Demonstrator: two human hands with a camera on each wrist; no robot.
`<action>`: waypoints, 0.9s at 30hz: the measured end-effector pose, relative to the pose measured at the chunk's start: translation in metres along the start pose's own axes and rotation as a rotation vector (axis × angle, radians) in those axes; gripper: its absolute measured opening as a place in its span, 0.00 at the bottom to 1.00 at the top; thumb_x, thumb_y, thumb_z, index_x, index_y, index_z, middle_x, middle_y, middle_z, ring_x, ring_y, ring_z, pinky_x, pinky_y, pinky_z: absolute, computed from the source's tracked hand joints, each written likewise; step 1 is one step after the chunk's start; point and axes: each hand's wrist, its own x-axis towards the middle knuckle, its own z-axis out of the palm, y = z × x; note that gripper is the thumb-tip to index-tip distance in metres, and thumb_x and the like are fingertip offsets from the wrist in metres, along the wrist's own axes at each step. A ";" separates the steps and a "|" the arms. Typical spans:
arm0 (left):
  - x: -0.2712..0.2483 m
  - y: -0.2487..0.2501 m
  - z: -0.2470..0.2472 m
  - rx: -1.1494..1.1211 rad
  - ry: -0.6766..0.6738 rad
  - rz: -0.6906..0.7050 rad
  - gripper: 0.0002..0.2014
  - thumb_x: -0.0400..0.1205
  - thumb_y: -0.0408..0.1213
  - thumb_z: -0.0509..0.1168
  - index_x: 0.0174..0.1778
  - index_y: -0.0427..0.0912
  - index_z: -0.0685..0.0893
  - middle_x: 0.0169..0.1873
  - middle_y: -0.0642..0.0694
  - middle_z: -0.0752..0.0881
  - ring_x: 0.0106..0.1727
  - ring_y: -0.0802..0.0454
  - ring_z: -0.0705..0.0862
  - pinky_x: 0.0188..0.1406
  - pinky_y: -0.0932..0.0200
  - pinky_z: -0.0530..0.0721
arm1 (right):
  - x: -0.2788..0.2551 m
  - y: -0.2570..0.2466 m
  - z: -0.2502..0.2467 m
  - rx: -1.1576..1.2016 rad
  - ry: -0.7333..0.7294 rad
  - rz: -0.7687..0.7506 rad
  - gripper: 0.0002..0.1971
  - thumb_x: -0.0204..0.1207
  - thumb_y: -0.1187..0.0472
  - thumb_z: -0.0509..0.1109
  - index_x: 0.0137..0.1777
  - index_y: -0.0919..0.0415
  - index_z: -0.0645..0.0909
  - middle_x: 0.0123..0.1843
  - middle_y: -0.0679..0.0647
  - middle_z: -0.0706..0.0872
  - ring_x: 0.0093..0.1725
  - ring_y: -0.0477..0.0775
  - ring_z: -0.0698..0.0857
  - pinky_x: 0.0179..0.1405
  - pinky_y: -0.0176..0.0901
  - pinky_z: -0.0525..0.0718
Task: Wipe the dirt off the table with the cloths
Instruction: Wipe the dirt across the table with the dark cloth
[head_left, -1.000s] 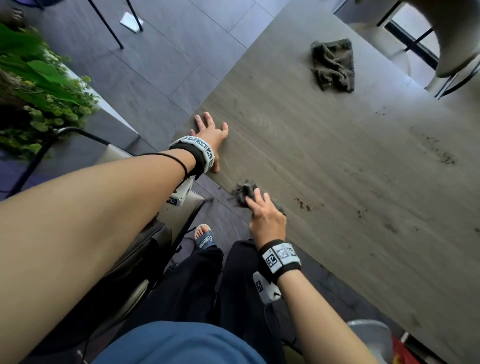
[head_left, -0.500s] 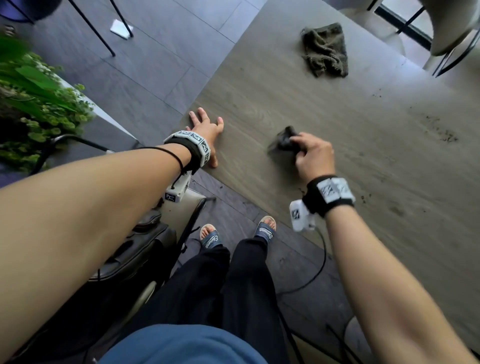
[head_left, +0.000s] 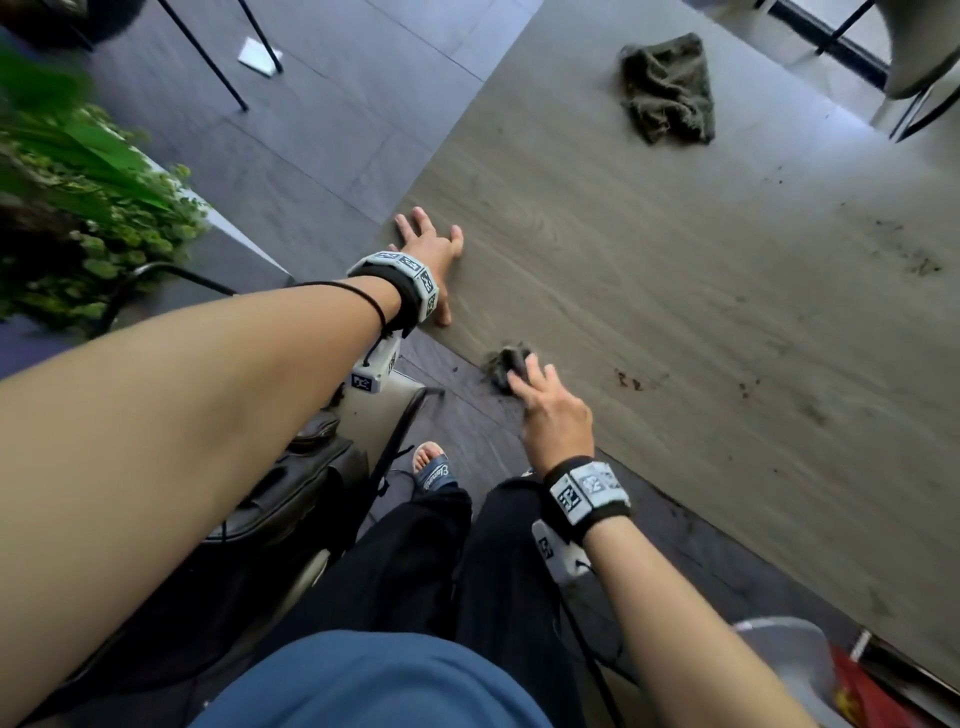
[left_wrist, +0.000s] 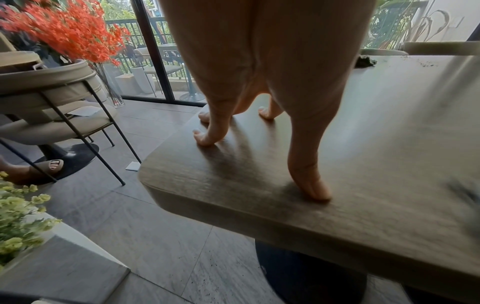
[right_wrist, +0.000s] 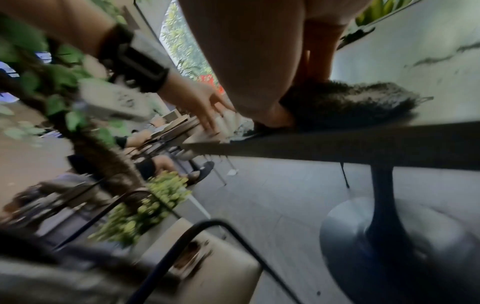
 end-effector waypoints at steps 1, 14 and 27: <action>-0.001 0.000 0.000 -0.007 0.000 0.002 0.68 0.64 0.48 0.87 0.88 0.46 0.43 0.82 0.22 0.32 0.84 0.20 0.36 0.77 0.19 0.60 | -0.011 -0.007 0.003 0.016 -0.011 -0.025 0.29 0.65 0.74 0.71 0.61 0.43 0.84 0.73 0.51 0.80 0.64 0.56 0.84 0.34 0.49 0.88; -0.009 0.000 0.014 0.020 0.090 0.085 0.61 0.72 0.44 0.83 0.88 0.49 0.43 0.85 0.27 0.35 0.84 0.19 0.39 0.81 0.24 0.55 | 0.056 0.066 -0.069 0.380 0.454 0.034 0.24 0.68 0.71 0.70 0.65 0.57 0.85 0.69 0.63 0.81 0.65 0.61 0.83 0.68 0.43 0.77; -0.011 0.025 0.025 0.058 0.049 0.156 0.60 0.70 0.51 0.83 0.89 0.52 0.47 0.85 0.29 0.34 0.83 0.17 0.39 0.75 0.15 0.59 | 0.035 0.023 -0.010 0.084 0.133 0.052 0.30 0.68 0.72 0.67 0.70 0.49 0.81 0.77 0.54 0.75 0.75 0.58 0.76 0.53 0.53 0.87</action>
